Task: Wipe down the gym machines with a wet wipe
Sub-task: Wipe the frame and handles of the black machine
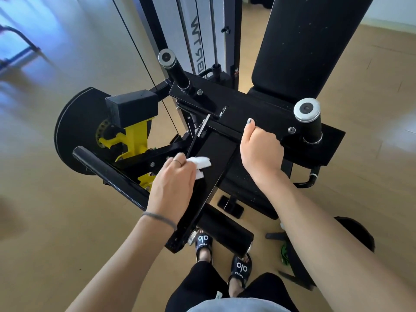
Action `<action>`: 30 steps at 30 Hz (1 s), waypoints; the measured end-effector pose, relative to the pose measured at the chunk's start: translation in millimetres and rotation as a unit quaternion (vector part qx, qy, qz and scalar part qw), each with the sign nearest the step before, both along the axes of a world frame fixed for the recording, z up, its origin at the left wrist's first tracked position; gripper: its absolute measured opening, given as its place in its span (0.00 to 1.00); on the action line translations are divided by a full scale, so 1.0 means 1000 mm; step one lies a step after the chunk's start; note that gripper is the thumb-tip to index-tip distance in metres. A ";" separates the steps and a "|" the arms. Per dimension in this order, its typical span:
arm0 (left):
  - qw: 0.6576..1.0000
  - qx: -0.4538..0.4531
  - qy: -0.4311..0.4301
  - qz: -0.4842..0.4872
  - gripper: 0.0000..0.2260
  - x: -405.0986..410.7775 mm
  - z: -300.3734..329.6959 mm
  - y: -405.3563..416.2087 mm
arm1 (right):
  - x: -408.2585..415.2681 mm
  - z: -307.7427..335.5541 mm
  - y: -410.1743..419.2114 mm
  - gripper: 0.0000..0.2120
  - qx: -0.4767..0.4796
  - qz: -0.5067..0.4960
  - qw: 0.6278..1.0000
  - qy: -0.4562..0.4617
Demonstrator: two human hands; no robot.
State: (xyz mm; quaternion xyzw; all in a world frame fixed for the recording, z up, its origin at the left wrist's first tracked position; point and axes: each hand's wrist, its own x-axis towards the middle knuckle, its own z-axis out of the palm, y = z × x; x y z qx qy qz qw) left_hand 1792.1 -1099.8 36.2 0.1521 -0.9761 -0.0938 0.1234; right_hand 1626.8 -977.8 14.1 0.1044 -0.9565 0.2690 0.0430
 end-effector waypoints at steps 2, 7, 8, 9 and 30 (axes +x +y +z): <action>0.999 0.009 -0.018 -0.033 0.03 0.009 -0.002 0.006 | 0.000 -0.001 0.000 0.31 -0.002 0.000 1.000 0.006; 0.999 0.035 -0.029 0.000 0.03 -0.002 -0.013 0.008 | -0.001 -0.001 0.000 0.31 0.002 0.004 1.000 0.007; 0.999 0.033 -0.029 0.001 0.03 -0.009 -0.011 0.014 | -0.001 0.000 0.000 0.31 0.002 0.003 1.000 0.004; 0.999 0.029 -0.037 -0.003 0.05 -0.016 -0.009 0.021 | -0.001 0.000 0.000 0.31 0.000 0.004 1.000 0.001; 0.992 0.090 0.050 0.079 0.04 0.078 -0.031 -0.002 | 0.002 0.000 0.001 0.30 -0.019 0.008 1.000 0.005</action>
